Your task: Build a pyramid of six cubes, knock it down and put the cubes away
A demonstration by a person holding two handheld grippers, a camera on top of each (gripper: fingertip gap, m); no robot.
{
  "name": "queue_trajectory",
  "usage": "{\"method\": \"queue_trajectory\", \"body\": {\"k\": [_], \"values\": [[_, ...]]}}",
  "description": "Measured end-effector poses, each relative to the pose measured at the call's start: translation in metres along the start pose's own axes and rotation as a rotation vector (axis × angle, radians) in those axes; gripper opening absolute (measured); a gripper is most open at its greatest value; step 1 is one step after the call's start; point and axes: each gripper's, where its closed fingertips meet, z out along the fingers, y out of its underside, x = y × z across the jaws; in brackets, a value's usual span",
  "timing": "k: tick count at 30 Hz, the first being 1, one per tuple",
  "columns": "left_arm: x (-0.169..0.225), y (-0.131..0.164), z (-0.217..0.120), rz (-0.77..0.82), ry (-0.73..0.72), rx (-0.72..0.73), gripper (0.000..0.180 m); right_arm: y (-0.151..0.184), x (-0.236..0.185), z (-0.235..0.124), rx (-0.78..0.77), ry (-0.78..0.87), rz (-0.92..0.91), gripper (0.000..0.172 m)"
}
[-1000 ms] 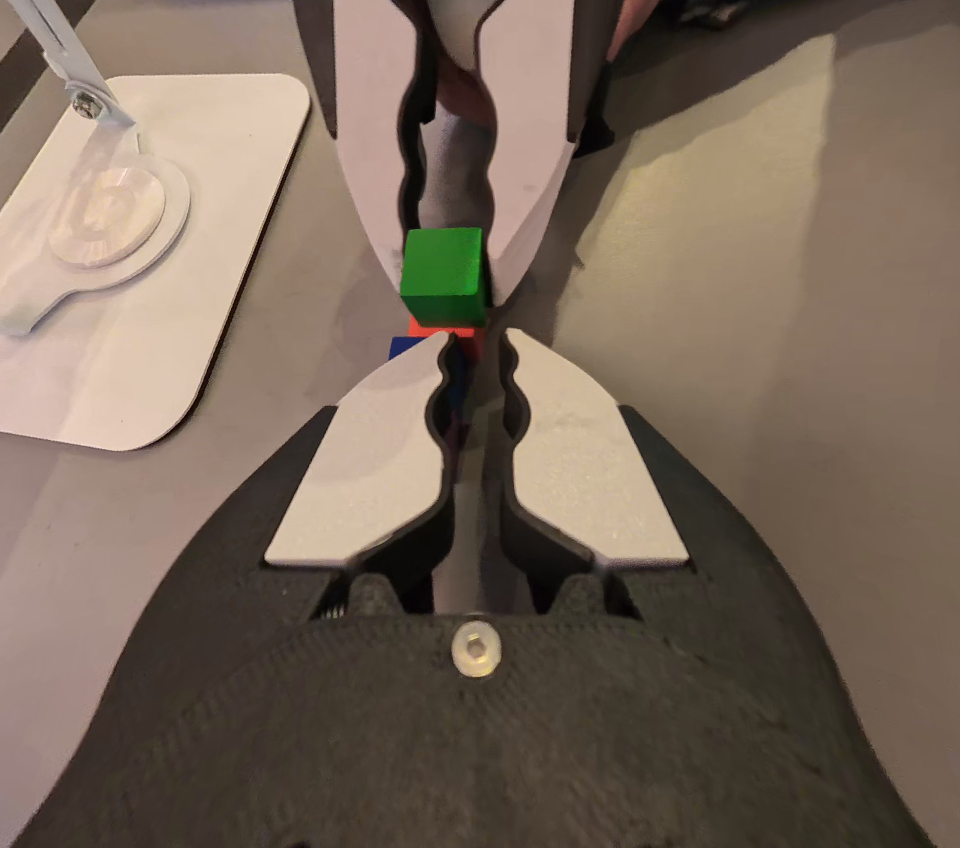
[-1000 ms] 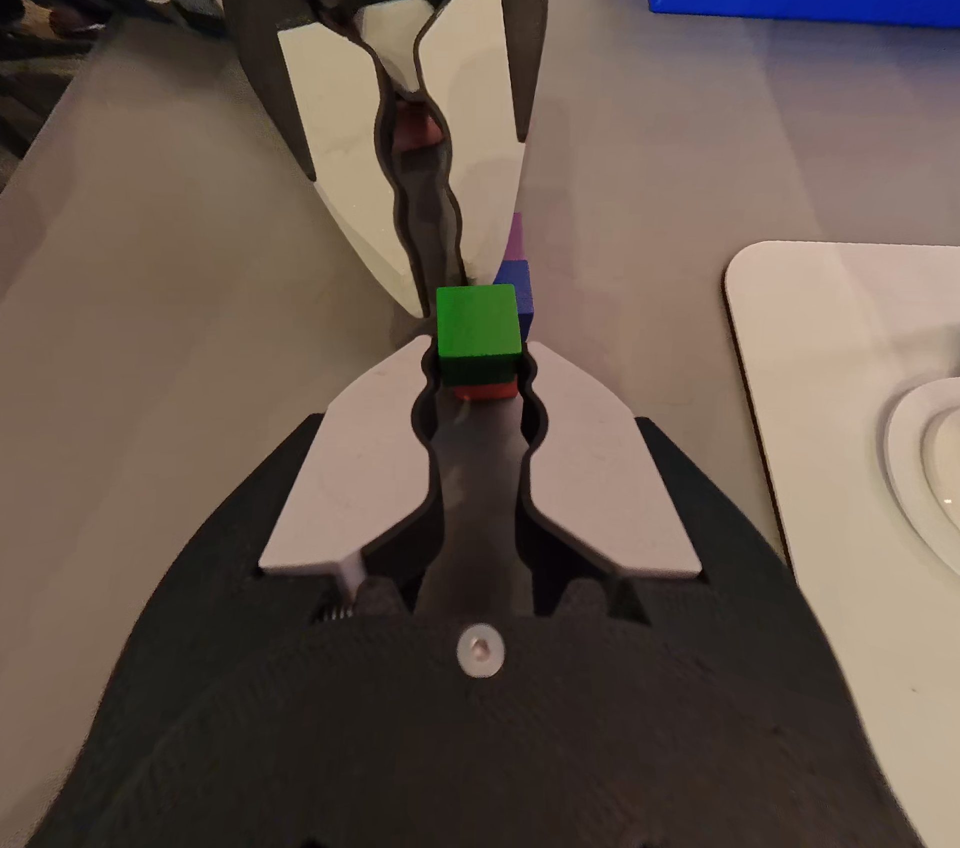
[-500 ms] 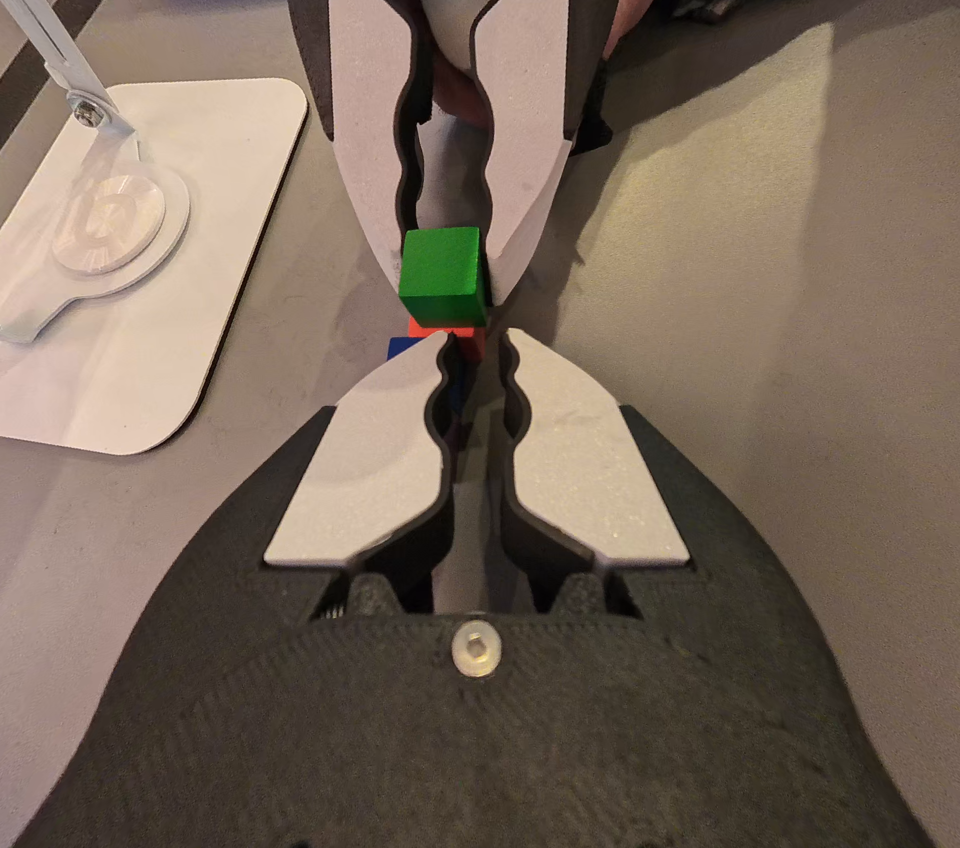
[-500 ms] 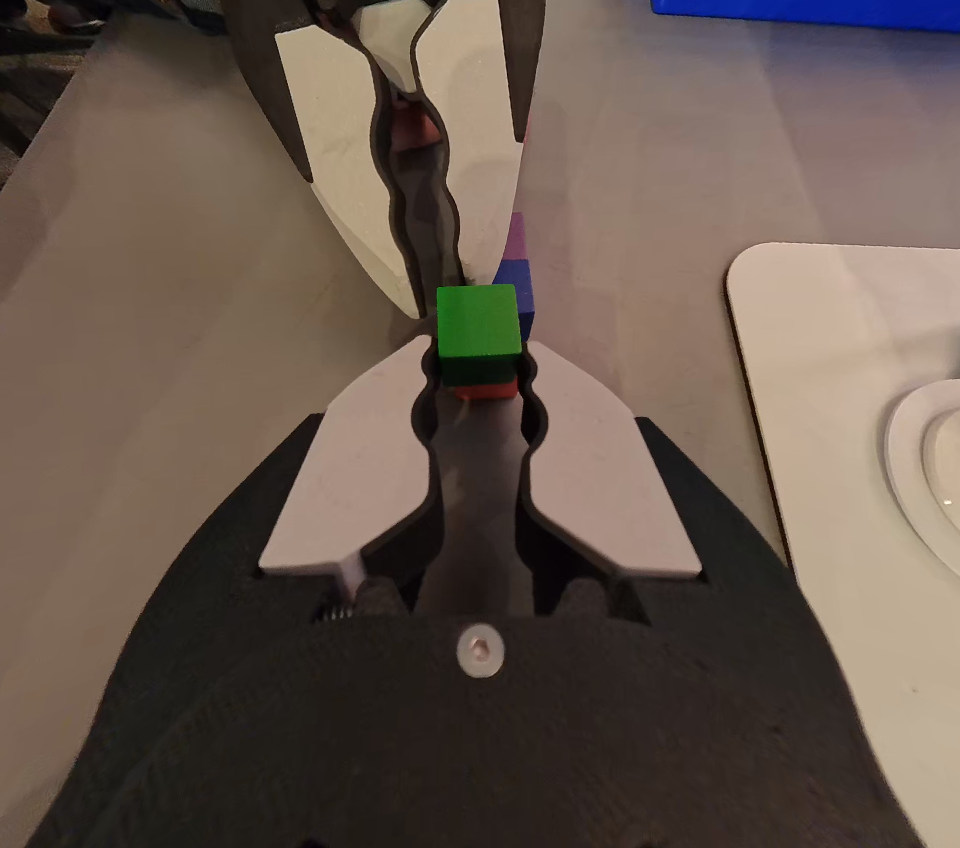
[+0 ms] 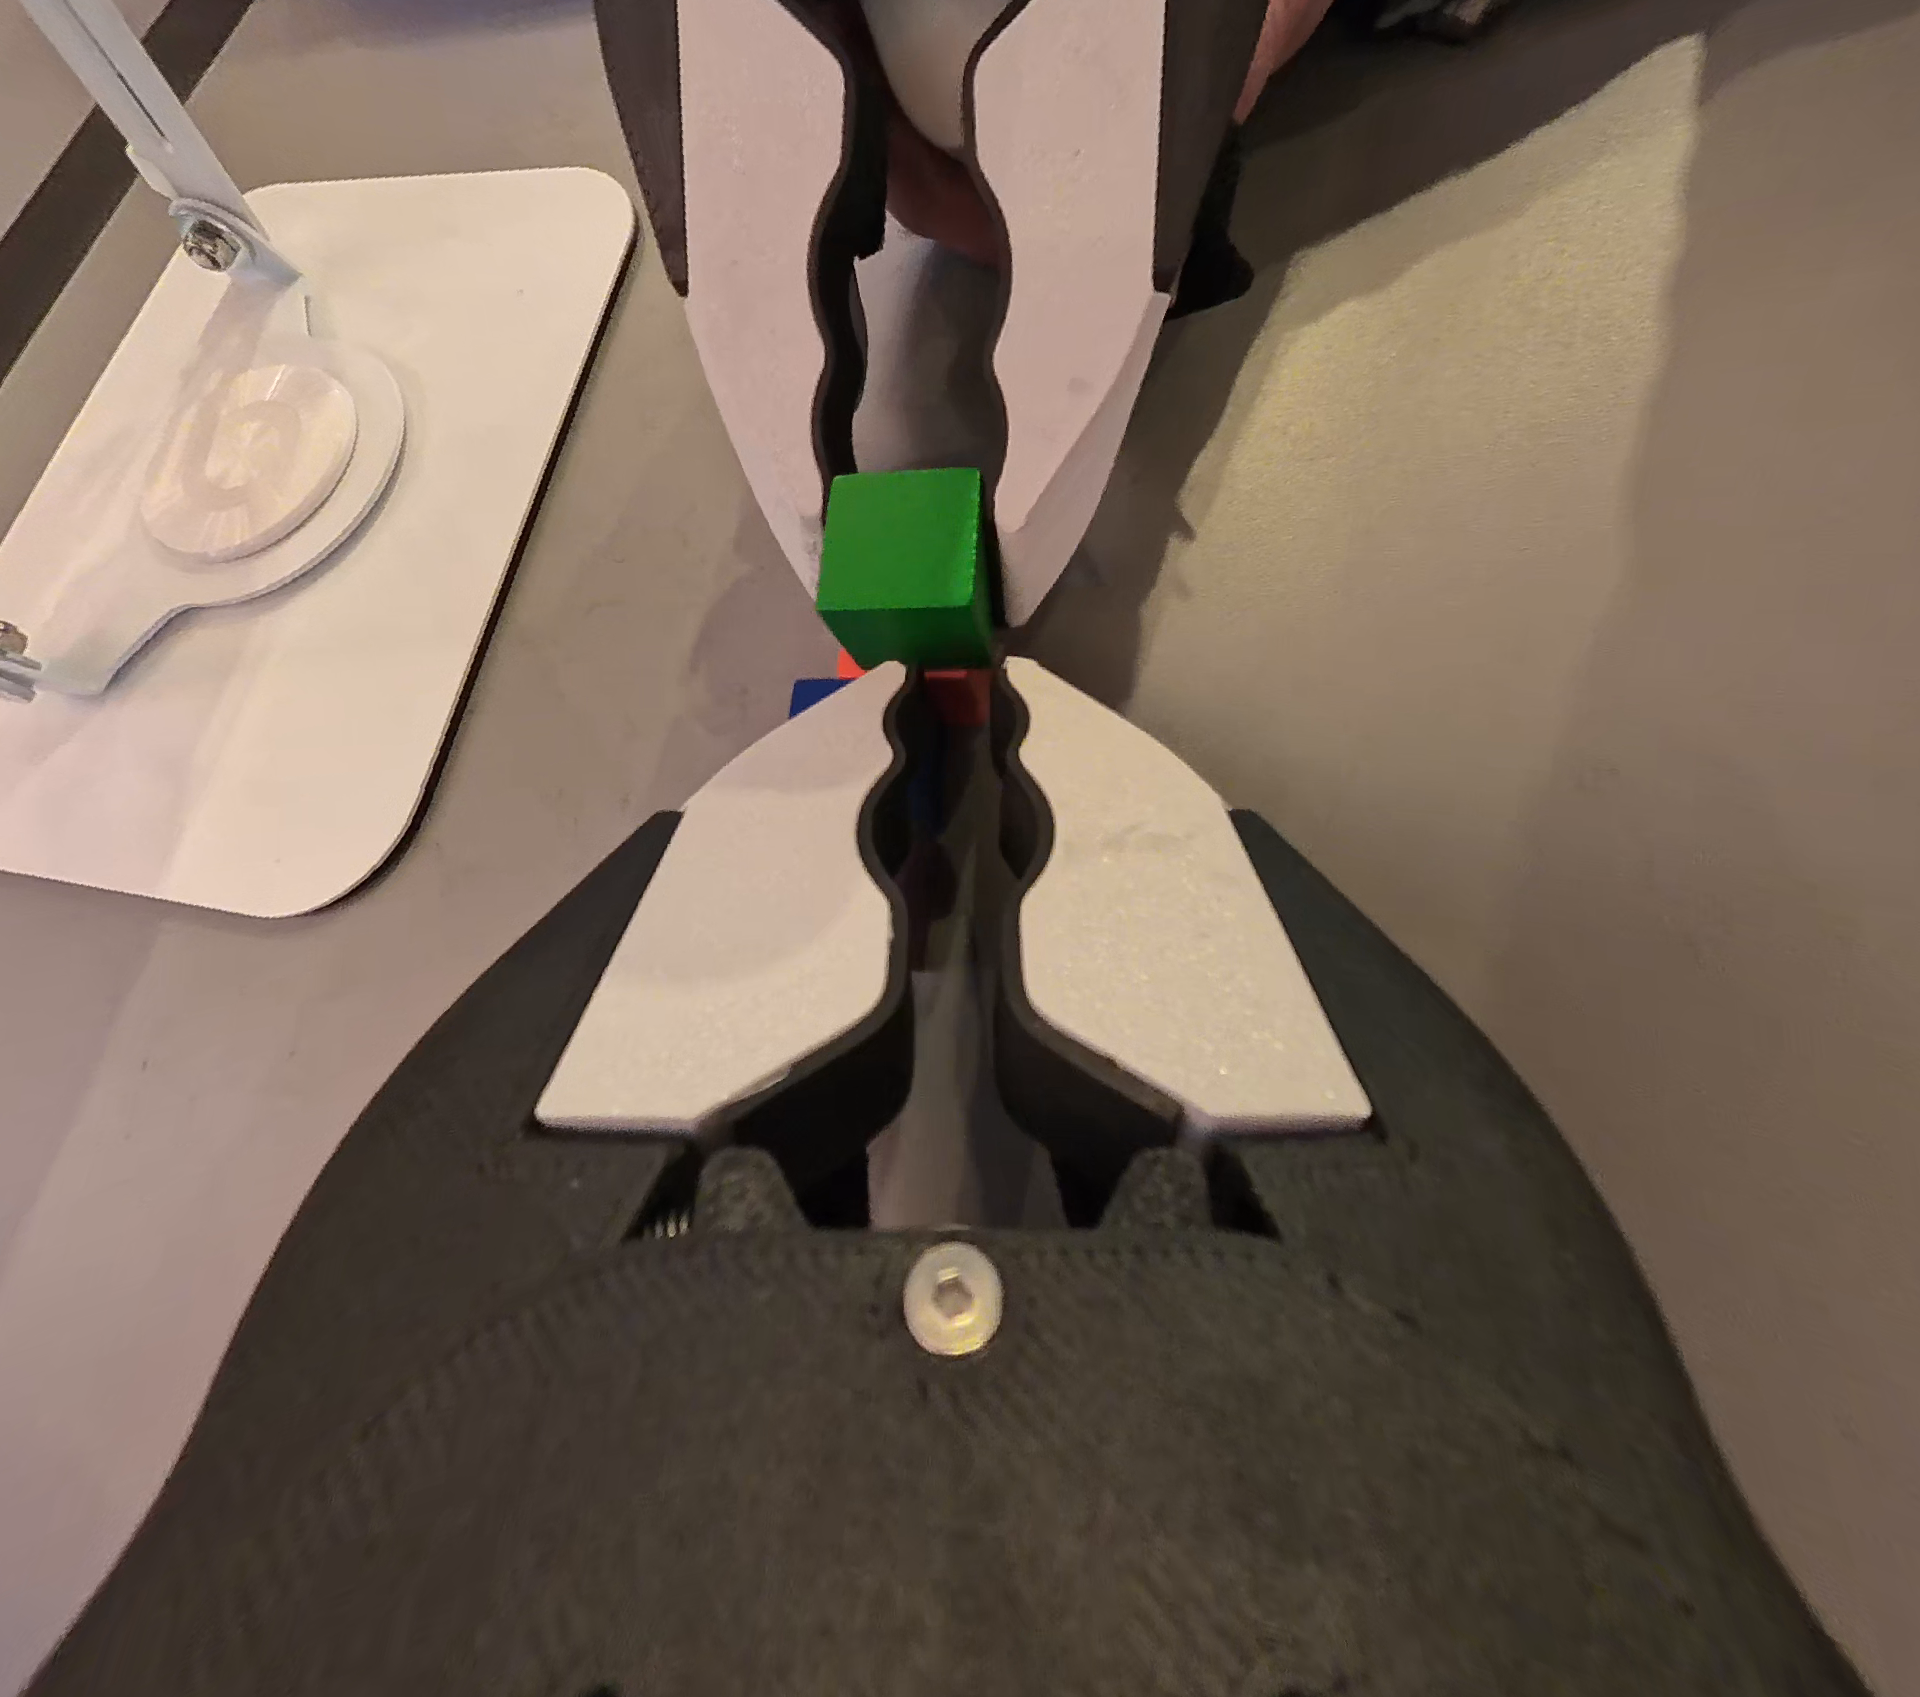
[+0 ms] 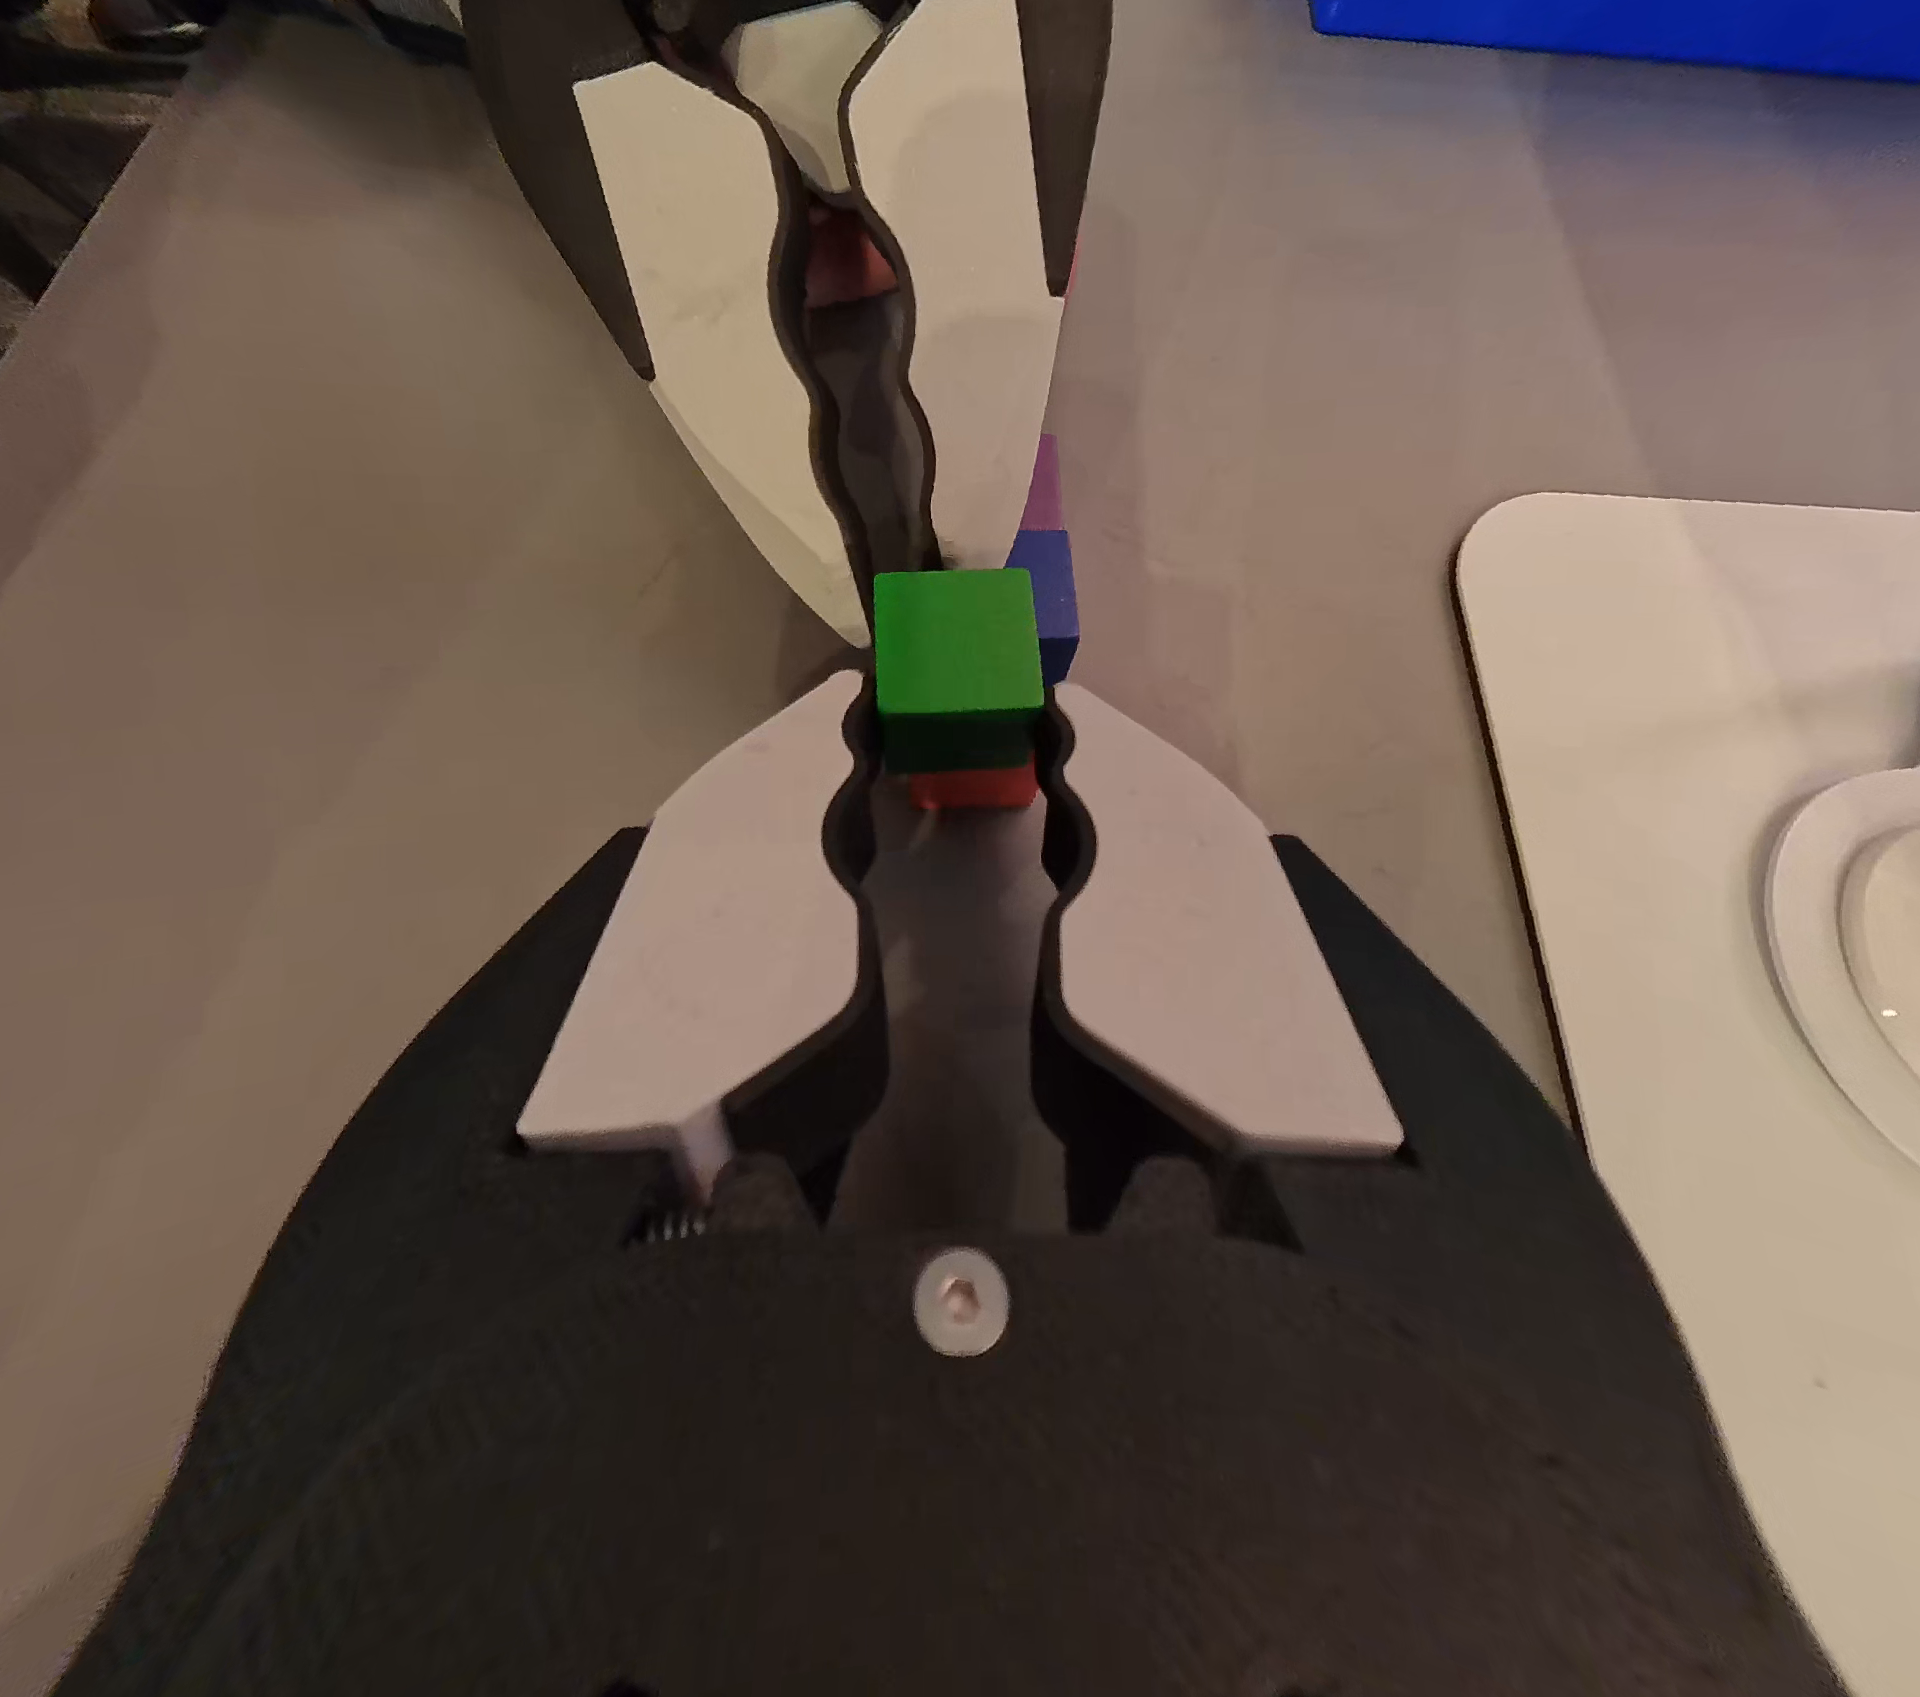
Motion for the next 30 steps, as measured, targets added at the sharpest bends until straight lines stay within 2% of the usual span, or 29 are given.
{"method": "queue_trajectory", "body": {"k": [6, 12, 30], "values": [[-0.0003, 0.0, 0.0, 0.002, -0.002, 0.0, 0.011, -0.0001, -0.0001, -0.0001, 0.0, -0.002, 0.003, 0.028], [0.0016, -0.0006, -0.0003, 0.008, 0.016, 0.005, 0.003, -0.0002, 0.0003, -0.0002, 0.0, 0.001, 0.006, 0.028], [0.0018, 0.0004, 0.0011, 0.04, 0.003, -0.002, 0.007, 0.0, 0.0001, -0.0001, -0.001, 0.001, 0.003, 0.028]]}}
